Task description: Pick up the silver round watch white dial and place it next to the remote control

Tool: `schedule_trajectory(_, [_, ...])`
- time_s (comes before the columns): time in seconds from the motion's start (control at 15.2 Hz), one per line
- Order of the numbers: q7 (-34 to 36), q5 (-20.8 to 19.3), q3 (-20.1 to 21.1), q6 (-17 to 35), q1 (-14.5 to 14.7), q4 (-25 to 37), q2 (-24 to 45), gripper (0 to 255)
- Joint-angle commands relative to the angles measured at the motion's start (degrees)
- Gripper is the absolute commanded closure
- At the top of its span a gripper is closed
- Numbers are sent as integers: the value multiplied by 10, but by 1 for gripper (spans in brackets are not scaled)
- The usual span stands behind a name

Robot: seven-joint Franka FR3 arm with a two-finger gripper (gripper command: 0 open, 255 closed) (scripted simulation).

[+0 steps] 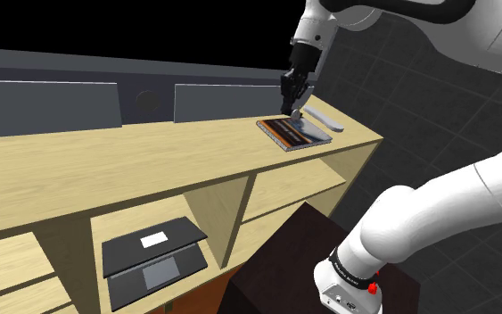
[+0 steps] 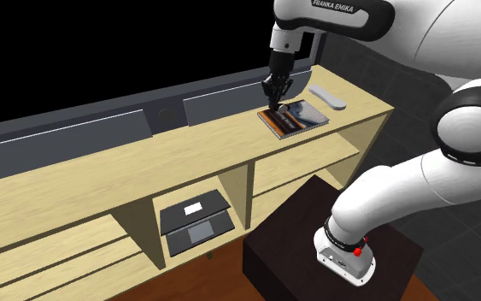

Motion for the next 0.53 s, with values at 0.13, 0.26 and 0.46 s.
schedule_trajectory(0.13, [-55, -26, -41, -17, -20, 0, -6, 255])
schedule_trajectory(0.26, [-83, -39, -61, -25, -29, 6, -3, 255])
schedule_trajectory(0.46, [-126, -58, -93, -36, -43, 18, 5, 255])
